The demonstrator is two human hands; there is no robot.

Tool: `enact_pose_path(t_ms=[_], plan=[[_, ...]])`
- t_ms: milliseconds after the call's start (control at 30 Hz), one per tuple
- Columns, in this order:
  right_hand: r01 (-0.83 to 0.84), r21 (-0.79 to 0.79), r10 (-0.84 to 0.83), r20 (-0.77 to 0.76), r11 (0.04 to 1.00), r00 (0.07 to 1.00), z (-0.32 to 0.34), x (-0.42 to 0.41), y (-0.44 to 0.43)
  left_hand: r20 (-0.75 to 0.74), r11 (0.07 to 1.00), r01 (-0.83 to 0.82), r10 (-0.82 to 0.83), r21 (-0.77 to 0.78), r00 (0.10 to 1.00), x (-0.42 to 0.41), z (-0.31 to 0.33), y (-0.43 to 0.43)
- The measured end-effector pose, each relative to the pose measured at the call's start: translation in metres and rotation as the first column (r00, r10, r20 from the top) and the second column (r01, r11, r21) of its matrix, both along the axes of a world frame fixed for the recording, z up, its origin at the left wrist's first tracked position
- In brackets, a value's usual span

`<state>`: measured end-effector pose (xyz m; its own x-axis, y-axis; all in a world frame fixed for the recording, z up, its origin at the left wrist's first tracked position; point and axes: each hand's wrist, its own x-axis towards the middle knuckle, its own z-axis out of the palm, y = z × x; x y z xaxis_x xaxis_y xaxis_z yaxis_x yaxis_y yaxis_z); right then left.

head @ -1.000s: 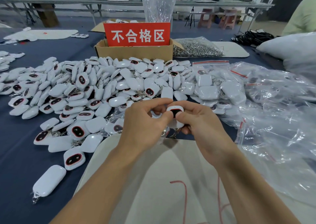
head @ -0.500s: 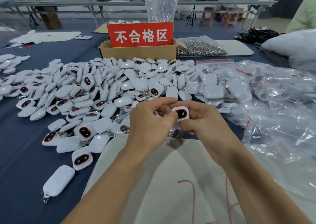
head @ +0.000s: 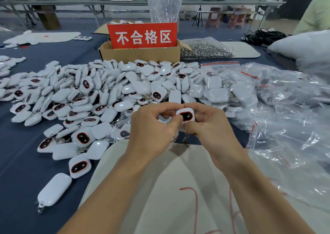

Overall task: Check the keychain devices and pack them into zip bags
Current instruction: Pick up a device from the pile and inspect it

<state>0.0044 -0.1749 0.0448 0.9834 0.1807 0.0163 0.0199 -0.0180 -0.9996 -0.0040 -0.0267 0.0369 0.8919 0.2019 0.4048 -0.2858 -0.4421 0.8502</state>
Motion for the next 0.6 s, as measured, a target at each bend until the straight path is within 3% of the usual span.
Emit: enact_pose_path(t_ms=[167, 300, 467, 600], plan=[[0.236, -0.123, -0.212, 0.184, 0.964, 0.960, -0.003, 0.000, 0.004, -0.018, 0.995, -0.091, 0.090, -0.049, 0.996, 0.001, 0.001, 0.002], [0.278, -0.289, -0.169, 0.349, 0.916, 0.922, -0.009, -0.003, 0.009, -0.036, 0.987, -0.146, 0.144, -0.073, 0.989, 0.002, 0.000, 0.003], [0.216, -0.328, -0.112, 0.308, 0.920, 0.945, -0.014, -0.001, 0.009, -0.081, 0.996, -0.068, 0.064, -0.053, 0.995, 0.001, -0.003, -0.003], [0.240, -0.223, -0.193, 0.213, 0.945, 0.958, -0.014, 0.005, 0.005, -0.044, 0.996, -0.078, 0.079, 0.032, 0.996, 0.001, -0.003, -0.002]])
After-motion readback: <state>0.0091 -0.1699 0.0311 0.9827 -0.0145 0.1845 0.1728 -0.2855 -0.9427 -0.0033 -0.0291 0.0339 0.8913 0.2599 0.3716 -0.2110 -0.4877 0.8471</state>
